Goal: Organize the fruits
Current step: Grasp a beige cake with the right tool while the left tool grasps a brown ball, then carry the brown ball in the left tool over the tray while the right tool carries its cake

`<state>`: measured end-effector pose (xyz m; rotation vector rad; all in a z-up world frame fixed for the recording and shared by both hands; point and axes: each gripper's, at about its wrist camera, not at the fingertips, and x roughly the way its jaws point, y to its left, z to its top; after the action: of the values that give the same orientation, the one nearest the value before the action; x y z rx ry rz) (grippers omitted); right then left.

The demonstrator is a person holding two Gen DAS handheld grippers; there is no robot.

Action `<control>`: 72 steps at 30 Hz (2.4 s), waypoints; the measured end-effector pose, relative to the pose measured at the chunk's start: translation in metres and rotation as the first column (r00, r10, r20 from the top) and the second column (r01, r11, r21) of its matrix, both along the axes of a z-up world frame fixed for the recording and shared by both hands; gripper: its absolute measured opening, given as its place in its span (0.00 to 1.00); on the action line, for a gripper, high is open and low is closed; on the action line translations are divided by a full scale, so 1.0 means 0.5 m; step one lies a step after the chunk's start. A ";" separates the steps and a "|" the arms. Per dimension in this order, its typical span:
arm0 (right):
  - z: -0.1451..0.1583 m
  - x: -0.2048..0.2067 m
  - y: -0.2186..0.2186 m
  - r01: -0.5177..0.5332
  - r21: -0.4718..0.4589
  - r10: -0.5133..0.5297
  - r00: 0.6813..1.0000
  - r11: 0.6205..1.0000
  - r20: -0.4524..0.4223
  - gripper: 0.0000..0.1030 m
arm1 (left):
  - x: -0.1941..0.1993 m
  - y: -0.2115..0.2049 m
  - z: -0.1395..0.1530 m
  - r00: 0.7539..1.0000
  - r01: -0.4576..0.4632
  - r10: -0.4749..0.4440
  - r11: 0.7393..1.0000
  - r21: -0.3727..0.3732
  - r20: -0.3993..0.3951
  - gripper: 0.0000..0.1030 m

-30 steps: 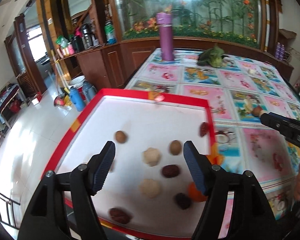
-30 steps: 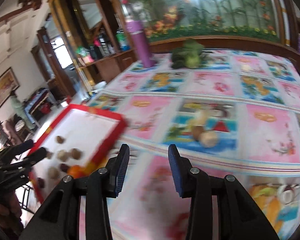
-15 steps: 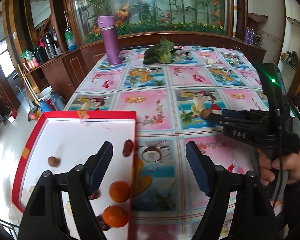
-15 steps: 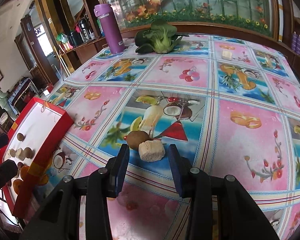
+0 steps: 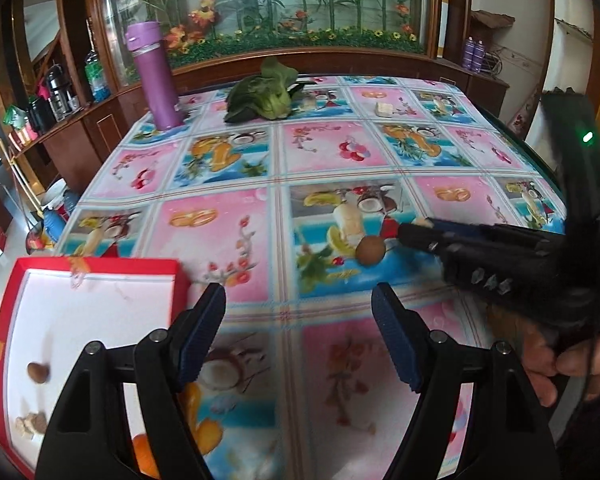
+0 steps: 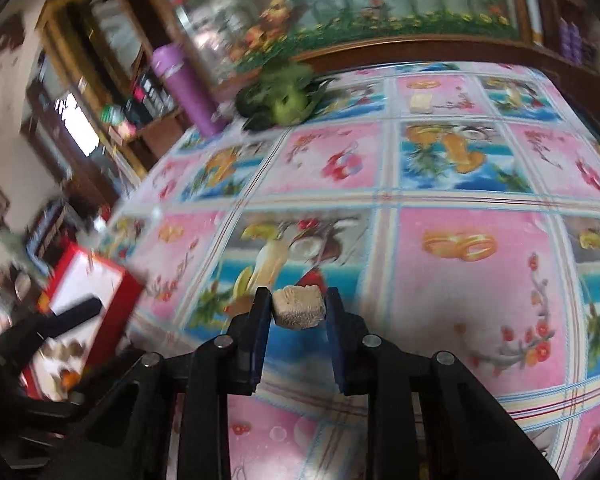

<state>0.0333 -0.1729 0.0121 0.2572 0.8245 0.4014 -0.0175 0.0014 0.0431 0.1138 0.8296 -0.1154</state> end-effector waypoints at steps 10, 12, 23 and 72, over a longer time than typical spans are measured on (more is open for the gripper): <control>0.009 0.013 -0.086 0.158 0.119 -0.155 0.987 0.980 -0.037 0.25 | 0.069 -0.077 -0.046 0.998 0.040 -0.039 0.999 0.016 -0.050 0.73; 0.009 0.014 -0.084 0.157 0.123 -0.153 0.987 0.980 -0.041 0.25 | 0.077 -0.083 -0.053 0.998 0.041 -0.041 0.999 0.006 -0.056 0.68; 0.009 0.015 -0.086 0.158 0.125 -0.153 0.987 0.979 -0.046 0.25 | 0.112 -0.091 -0.073 0.994 0.040 -0.044 0.999 -0.037 -0.096 0.43; 0.279 -0.282 0.312 -0.332 0.120 0.289 0.915 0.936 0.282 0.25 | -0.420 0.464 0.171 0.853 -0.412 0.429 0.903 -0.119 0.297 0.25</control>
<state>-0.1075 -0.0168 0.1515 0.2206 0.5716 0.7902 -0.2278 0.2337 0.1286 -0.0997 0.5119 0.2923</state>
